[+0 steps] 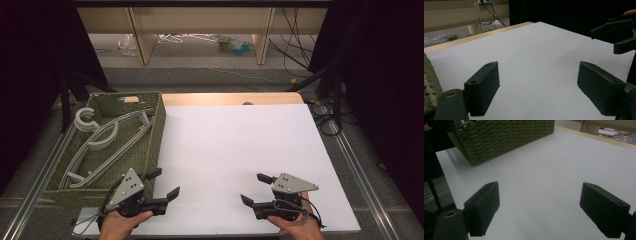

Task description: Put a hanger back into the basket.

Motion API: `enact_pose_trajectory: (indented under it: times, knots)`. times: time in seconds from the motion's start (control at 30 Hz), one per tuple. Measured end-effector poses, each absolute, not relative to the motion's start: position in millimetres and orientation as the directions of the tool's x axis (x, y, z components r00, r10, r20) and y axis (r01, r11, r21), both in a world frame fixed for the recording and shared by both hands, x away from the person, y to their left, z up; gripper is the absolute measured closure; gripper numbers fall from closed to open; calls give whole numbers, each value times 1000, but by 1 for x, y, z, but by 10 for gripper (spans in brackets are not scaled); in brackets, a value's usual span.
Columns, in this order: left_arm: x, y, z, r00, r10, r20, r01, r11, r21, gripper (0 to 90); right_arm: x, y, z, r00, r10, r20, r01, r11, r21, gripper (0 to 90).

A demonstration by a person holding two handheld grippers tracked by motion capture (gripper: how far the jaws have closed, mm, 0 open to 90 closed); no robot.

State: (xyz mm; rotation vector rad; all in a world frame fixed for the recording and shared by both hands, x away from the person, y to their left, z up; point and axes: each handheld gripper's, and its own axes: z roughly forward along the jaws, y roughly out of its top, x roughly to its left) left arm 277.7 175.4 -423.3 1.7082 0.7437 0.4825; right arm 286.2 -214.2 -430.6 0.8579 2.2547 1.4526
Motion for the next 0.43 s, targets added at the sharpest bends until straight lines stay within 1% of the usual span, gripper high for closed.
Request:
enact_pose_trajectory:
  times: [0.07, 0.1, 0.13, 0.23, 0.27, 0.43]
  knots:
    - [277, 175, -423, 712, 699, -59, 228, -151, 962, 177, 286, -215, -430, -763, 644, 58, 322, 301, 898, 171]
    - [278, 176, -422, 718, 695, -45, 218, -163, 962, 177, 286, -215, -429, -761, 647, 54, 312, 291, 904, 171]
    - [278, 176, -422, 719, 694, -42, 214, -164, 963, 177, 286, -215, -429, -762, 643, 70, 325, 288, 901, 171]
    - [277, 176, -422, 716, 697, -46, 217, -160, 963, 177, 286, -215, -429, -762, 644, 65, 322, 289, 902, 170]
    - [276, 175, -422, 709, 701, -72, 237, -141, 961, 177, 286, -215, -429, -762, 645, 65, 325, 292, 900, 171]
    - [275, 174, -422, 711, 699, -71, 236, -142, 961, 177, 287, -215, -430, -764, 642, 67, 325, 292, 899, 171]
